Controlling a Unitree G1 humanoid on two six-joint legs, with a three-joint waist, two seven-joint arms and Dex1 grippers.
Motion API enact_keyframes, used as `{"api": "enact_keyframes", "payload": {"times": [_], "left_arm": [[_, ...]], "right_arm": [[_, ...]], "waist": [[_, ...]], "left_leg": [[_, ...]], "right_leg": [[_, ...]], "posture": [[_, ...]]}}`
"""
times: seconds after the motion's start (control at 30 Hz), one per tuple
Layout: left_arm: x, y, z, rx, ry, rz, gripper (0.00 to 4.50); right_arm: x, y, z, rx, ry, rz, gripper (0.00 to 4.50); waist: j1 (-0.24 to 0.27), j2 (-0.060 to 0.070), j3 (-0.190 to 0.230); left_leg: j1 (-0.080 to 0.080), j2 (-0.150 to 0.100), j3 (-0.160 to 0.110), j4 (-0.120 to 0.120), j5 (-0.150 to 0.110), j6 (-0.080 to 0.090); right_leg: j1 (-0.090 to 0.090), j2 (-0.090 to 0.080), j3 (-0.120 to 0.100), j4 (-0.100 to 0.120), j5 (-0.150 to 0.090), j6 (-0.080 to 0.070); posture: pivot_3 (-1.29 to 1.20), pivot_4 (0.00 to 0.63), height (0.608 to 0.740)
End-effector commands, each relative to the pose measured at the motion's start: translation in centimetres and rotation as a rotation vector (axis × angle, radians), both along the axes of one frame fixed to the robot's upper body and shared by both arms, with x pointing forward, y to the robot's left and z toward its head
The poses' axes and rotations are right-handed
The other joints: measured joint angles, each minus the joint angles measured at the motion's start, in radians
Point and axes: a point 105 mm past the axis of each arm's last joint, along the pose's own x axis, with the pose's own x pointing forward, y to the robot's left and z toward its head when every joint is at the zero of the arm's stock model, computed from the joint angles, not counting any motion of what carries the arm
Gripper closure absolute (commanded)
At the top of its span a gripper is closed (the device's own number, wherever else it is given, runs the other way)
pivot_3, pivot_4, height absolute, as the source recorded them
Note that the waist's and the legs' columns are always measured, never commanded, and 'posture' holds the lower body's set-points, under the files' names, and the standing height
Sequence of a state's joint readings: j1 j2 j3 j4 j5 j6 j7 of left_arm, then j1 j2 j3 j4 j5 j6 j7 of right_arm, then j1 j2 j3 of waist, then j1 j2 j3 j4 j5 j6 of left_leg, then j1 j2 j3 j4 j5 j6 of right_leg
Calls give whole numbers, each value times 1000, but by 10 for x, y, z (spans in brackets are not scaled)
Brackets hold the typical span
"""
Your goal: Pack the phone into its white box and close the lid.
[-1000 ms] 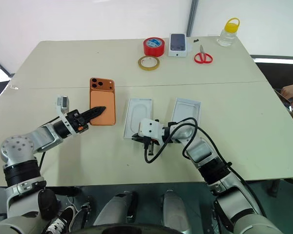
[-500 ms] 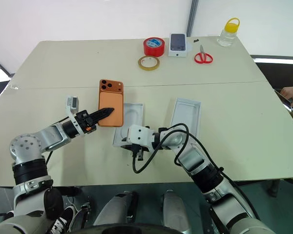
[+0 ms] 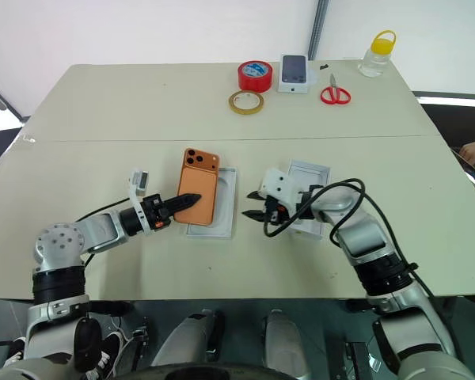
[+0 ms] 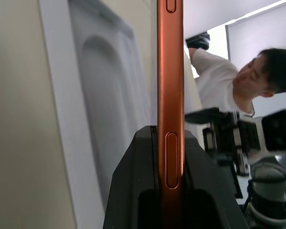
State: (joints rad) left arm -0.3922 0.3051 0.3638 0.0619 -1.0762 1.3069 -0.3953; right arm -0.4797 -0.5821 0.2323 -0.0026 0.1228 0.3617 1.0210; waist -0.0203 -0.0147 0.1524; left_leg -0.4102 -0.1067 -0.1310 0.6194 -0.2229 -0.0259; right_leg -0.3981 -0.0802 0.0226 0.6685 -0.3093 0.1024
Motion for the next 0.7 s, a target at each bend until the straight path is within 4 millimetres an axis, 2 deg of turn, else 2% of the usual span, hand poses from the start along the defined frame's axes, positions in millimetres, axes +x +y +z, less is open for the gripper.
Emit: {"api": "enact_keyframes", "payload": {"times": [0.03,0.13,0.4,0.7], "left_arm": [[1,0,17,-11,-69,-6,4500],[-4,-3,16,-8,-55,-43,4500],[-2,-7,18,54,-65,-52,684],[-3,8,32,123,-123,-79,684]], "right_arm": [[14,-5,13,1,-88,-52,2365],[17,-3,11,7,-102,-66,2365],[17,5,9,28,-102,-60,2298],[21,8,9,35,-111,-62,2298]], "waist": [[0,0,0],[2,0,0],[6,0,0],[4,0,0]], "left_leg": [[0,0,0,0,0,0],[0,0,0,0,0,-1],[0,0,0,0,1,-1],[0,0,0,0,1,-1]], "right_leg": [[0,0,0,0,0,0],[0,0,0,0,0,0],[1,0,0,-1,0,0],[1,0,0,-1,0,0]], "posture": [[0,150,740],[0,150,740],[0,150,740],[0,150,740]]}}
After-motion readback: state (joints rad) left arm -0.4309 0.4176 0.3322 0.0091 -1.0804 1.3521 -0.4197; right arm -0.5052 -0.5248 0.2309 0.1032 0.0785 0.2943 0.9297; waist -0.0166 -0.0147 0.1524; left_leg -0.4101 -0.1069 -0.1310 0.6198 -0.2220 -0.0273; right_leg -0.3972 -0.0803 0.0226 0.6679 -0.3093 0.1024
